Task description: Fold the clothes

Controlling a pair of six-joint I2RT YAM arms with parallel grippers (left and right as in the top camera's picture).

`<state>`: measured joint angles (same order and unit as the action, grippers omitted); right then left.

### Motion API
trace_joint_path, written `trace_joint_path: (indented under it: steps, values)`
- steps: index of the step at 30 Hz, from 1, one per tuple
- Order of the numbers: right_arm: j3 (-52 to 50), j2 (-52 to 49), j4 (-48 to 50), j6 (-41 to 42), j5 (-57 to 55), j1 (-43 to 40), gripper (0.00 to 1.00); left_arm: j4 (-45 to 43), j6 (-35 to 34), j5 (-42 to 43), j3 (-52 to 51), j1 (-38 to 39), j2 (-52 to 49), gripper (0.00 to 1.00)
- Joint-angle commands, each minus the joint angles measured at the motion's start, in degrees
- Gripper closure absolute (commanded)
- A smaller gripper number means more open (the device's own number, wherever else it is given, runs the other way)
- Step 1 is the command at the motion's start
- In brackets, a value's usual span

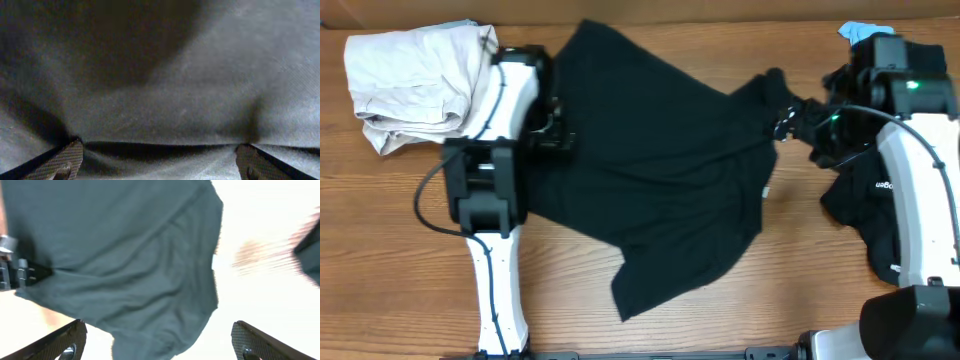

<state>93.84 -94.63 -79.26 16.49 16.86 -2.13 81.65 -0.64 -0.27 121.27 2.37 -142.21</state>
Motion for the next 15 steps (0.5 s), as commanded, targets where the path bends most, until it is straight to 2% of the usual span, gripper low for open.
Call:
trace_joint_path:
  steps: [1, 8, 15]
  values:
    - [-3.7, 1.3, 2.0, 4.0, -2.4, 2.6, 0.05, 1.8, -2.8, -1.6, -0.5, -3.0, -1.9, 0.0]
    - [-6.1, 1.9, 4.4, 8.1, -5.8, 7.1, 0.1, 3.8, -3.6, -1.6, 1.2, -4.0, -0.3, 0.0]
    - [-10.4, 4.4, 0.0, 12.7, -11.9, 12.7, 0.09, 6.5, -5.5, -1.6, 10.3, -1.6, 8.7, 0.0]
